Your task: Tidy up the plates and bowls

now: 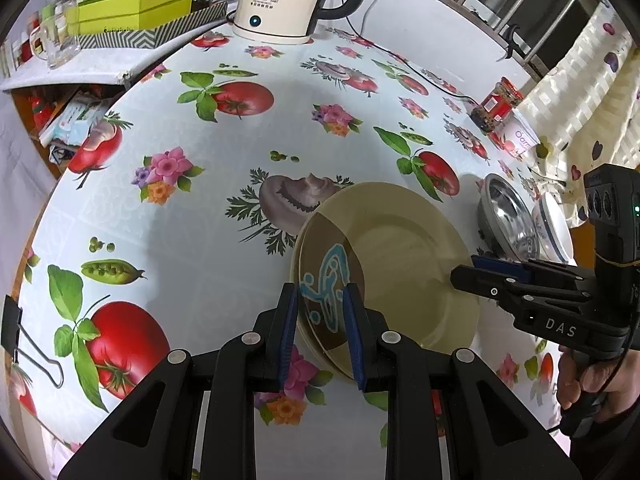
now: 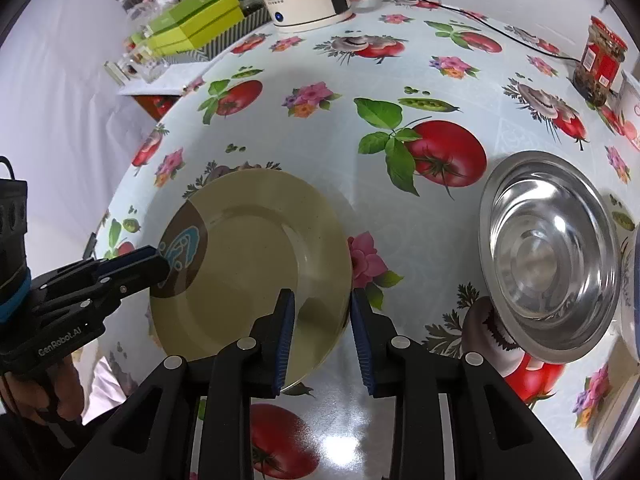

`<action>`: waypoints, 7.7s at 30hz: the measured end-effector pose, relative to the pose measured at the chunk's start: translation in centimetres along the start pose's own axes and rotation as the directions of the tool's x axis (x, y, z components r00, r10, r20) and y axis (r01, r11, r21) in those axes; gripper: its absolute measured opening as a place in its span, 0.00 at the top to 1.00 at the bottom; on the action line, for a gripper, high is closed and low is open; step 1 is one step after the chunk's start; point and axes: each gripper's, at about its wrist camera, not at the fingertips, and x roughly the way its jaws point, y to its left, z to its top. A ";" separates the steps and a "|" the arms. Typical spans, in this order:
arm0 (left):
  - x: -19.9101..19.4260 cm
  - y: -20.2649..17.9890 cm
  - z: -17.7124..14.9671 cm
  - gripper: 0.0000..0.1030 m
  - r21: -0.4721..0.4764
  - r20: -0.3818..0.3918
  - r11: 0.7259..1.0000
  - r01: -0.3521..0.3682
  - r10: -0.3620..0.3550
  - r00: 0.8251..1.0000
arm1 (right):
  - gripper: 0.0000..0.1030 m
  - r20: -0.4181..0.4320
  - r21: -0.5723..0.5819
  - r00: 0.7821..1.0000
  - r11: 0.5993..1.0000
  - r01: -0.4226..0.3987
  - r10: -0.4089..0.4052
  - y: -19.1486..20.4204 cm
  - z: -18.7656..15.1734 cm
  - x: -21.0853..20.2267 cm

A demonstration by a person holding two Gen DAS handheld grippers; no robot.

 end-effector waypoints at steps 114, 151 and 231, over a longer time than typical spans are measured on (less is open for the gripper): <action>2.6 -16.3 4.1 0.77 0.334 -0.003 0.935 0.116 -0.122 0.993 | 0.59 0.252 0.180 0.950 0.974 0.141 -0.184 -9.2 -5.8 -8.9; 1.9 -13.1 4.1 0.77 0.257 -0.004 0.960 0.108 -0.110 0.994 | 0.85 0.042 -0.255 0.987 0.954 0.159 -0.154 -3.6 -7.9 -5.4; 2.6 -22.6 4.6 0.77 0.443 -0.054 0.873 0.203 -0.199 0.978 | 0.59 0.352 0.339 0.917 0.938 0.065 -0.191 -15.4 -8.5 -16.6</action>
